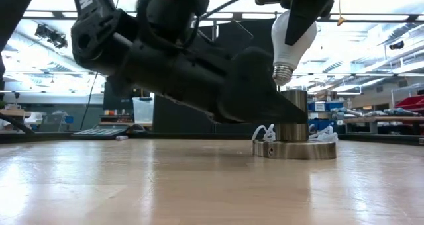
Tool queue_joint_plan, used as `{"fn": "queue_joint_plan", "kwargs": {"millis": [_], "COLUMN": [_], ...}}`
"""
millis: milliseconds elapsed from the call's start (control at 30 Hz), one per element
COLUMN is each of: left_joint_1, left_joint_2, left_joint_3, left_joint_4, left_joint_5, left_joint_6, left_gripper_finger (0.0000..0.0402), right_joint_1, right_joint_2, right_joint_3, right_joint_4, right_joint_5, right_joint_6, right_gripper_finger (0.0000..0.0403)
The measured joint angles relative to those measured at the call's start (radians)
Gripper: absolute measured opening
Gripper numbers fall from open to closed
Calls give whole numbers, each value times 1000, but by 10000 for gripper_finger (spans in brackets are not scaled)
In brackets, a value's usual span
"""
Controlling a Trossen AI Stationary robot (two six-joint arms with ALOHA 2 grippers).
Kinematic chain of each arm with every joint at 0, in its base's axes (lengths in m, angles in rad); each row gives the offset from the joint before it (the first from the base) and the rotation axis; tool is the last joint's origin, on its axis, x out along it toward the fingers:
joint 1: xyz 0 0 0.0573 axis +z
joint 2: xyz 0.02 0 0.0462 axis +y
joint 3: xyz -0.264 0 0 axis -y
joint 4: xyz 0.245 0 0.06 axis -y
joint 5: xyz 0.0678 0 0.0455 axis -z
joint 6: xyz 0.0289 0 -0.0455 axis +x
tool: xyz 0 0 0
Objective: Screw lightbulb
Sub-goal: Insert the lightbulb into the lamp socket
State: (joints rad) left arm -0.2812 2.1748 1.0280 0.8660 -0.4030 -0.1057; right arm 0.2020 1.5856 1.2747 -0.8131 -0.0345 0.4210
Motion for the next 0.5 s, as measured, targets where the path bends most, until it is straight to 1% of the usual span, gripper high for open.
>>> {"fn": "queue_joint_plan", "kwargs": {"millis": [133,200,500], "left_joint_1": [10,14,26], "left_joint_2": [-1,-1,-1], "left_joint_3": [2,1,1], "left_joint_4": [5,6,-3], "left_joint_5": [-22,-24,-30], "left_joint_6": [7,26,25], "left_gripper_finger": [315,305,269], "right_joint_1": [3,5,19], "right_joint_2": [0,0,0], "right_joint_3": [0,0,0], "right_joint_4": [-3,-2,11], "right_joint_5": [0,0,8], "right_joint_6": [2,3,22], "right_gripper_finger": [279,279,279]}}
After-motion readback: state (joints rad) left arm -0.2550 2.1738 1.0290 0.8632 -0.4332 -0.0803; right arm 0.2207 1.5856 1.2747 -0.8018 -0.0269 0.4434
